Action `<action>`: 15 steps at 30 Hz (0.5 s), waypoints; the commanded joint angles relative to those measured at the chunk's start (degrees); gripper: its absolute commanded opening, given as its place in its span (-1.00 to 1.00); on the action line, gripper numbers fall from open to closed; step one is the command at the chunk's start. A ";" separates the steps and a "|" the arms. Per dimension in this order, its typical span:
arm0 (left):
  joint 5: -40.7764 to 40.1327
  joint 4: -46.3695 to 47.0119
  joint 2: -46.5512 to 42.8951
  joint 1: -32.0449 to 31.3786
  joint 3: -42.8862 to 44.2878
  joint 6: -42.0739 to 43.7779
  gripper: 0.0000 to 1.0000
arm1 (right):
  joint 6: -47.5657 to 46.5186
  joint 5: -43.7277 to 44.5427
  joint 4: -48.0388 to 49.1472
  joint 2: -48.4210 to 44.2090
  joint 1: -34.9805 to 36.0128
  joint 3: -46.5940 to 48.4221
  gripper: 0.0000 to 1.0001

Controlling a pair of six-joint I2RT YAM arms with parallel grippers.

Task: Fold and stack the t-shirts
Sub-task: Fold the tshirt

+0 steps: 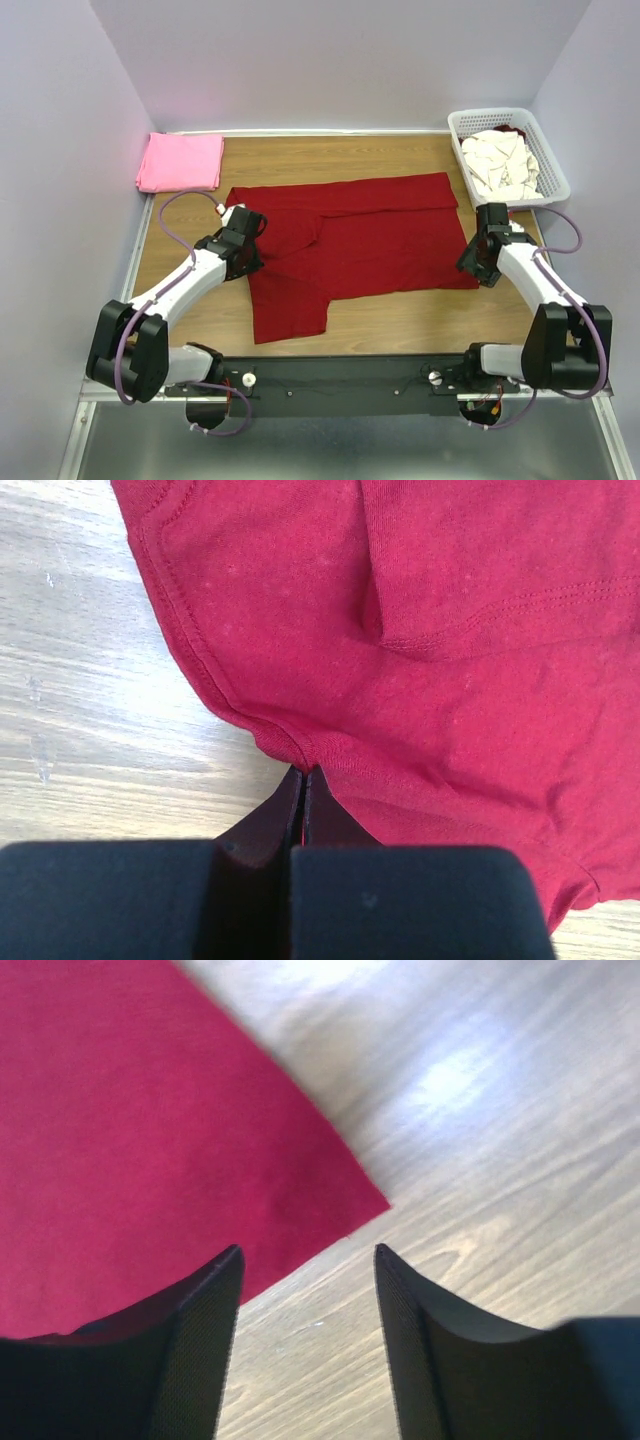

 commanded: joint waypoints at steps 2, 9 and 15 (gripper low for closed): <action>-2.25 2.39 -1.78 0.00 -0.99 2.25 -1.00 | 1.37 1.12 -2.90 3.45 -3.13 -0.02 0.19; -1.90 2.92 -0.63 0.27 -0.81 3.13 -1.00 | 1.29 0.86 -2.20 6.70 -6.39 -0.02 0.07; -1.73 2.92 -0.19 0.53 -0.55 3.48 -1.00 | 1.64 -1.16 0.88 8.02 -7.79 -1.78 0.01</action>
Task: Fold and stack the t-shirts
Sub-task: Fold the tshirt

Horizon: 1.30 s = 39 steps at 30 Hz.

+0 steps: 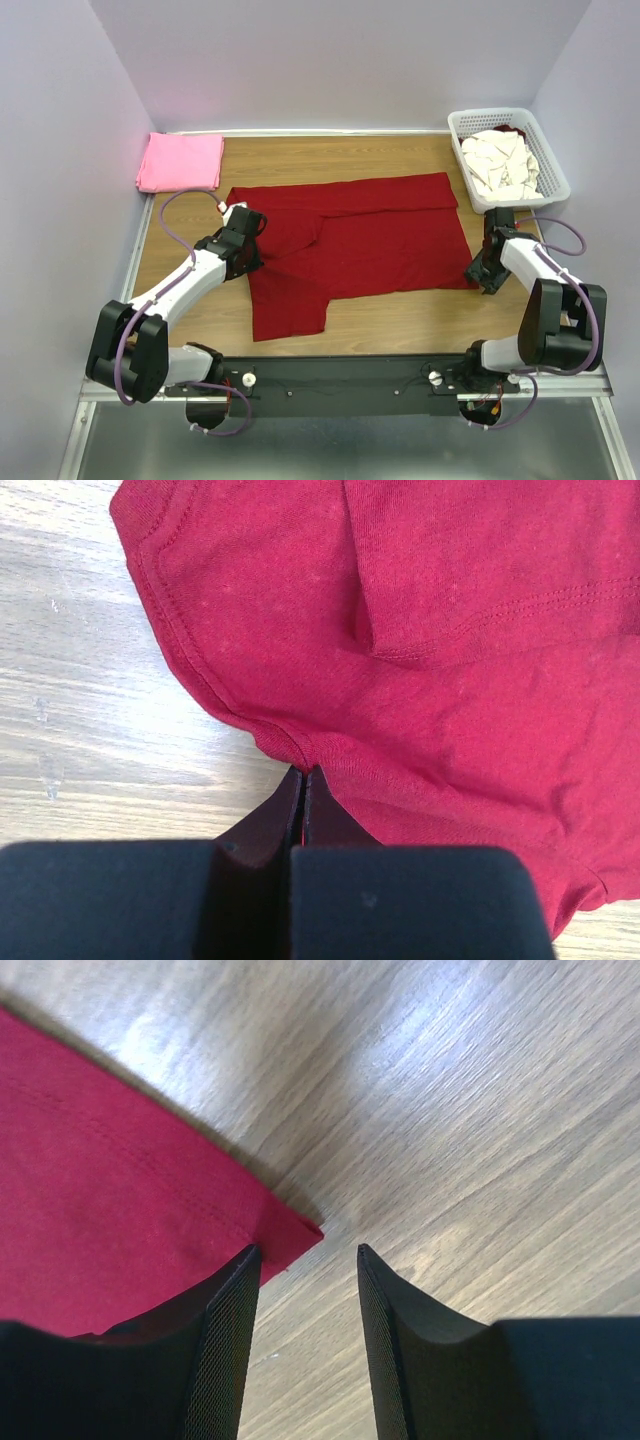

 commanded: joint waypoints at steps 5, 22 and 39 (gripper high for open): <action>-1.24 0.71 0.33 0.45 0.02 1.06 -1.00 | 1.09 -2.53 3.34 2.39 -1.77 -2.51 -0.06; 0.51 -8.77 -6.17 1.50 1.16 1.41 -1.00 | -0.13 2.14 -6.24 -3.49 -2.91 1.97 -0.99; 7.72 -8.43 -5.21 8.88 2.22 6.59 -1.00 | -7.08 -4.55 -7.03 3.09 -2.73 20.25 -0.99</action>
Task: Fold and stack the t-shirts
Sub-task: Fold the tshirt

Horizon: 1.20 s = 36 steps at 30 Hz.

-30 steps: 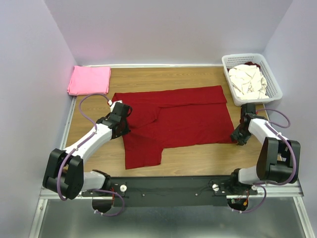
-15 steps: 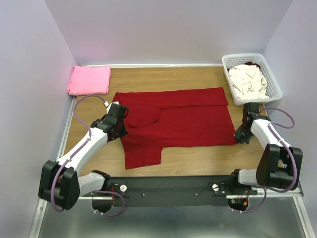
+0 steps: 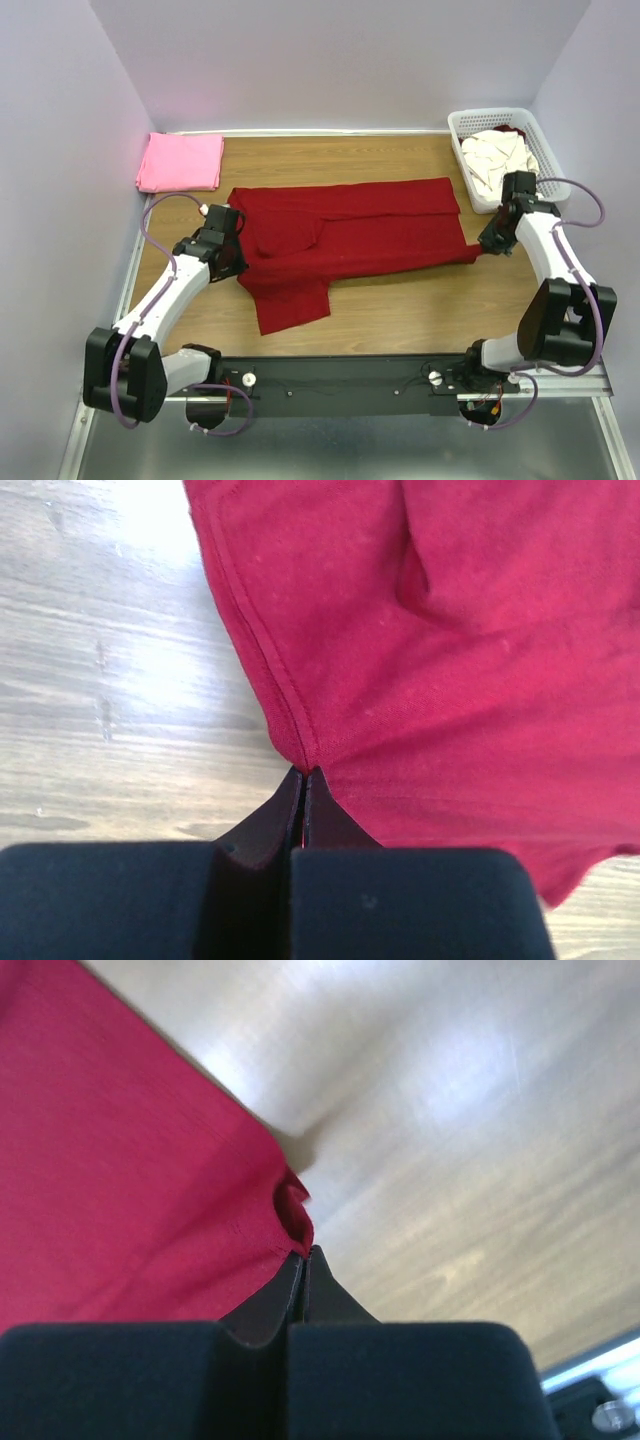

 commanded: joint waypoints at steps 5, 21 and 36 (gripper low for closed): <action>4.72 3.56 4.86 7.20 2.57 6.63 -1.00 | -4.35 -1.38 1.57 8.69 1.36 8.18 -0.99; 6.57 5.94 17.42 9.49 13.29 10.59 -1.00 | -6.47 7.22 4.73 19.94 5.14 18.37 -0.99; 3.58 10.07 23.41 10.02 15.40 11.03 -1.00 | -5.59 11.62 5.70 27.68 9.89 22.34 -0.98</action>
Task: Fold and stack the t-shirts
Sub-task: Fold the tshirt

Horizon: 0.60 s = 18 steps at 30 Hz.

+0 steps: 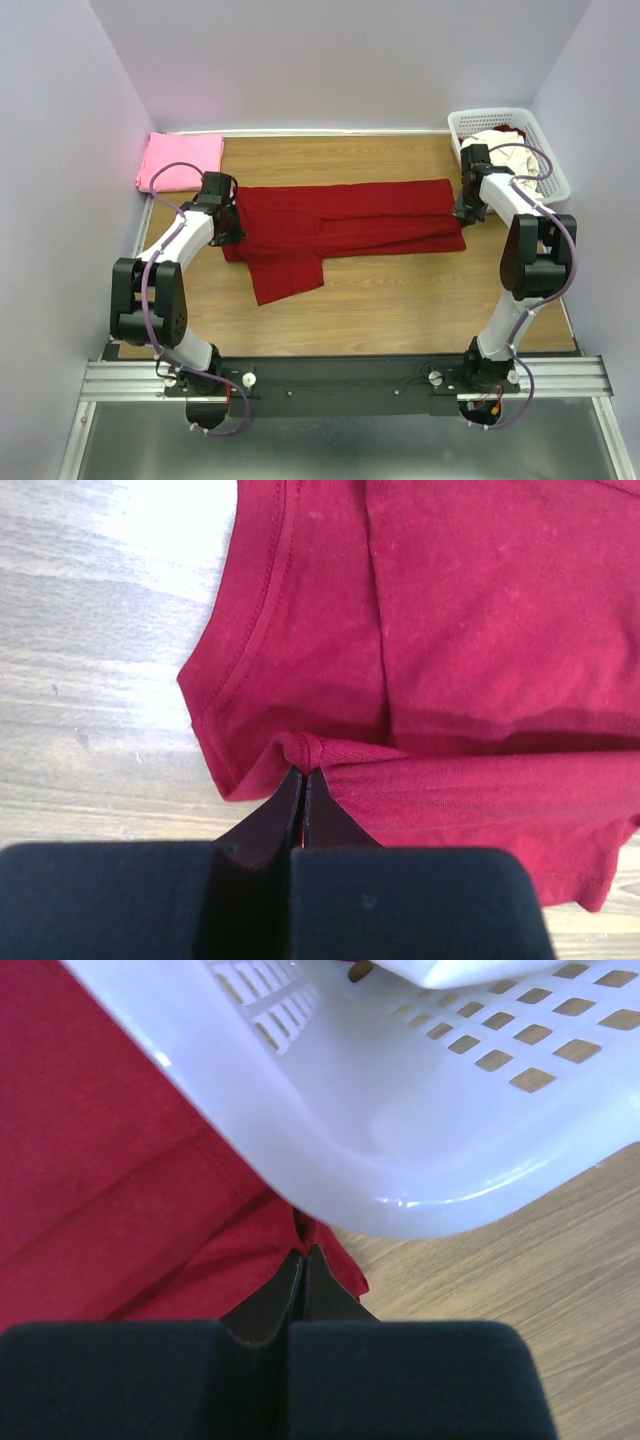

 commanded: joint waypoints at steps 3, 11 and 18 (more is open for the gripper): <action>-2.63 2.77 1.53 0.57 1.97 0.91 -0.88 | 0.10 4.81 1.28 1.87 0.10 1.57 -0.90; -5.96 2.95 -3.11 0.57 1.80 -0.15 0.40 | -1.57 0.94 1.29 -1.46 0.18 1.75 -0.16; -5.18 0.93 -10.32 -0.73 -1.10 -0.06 0.62 | -2.01 -0.82 1.20 -9.71 4.58 -1.67 0.40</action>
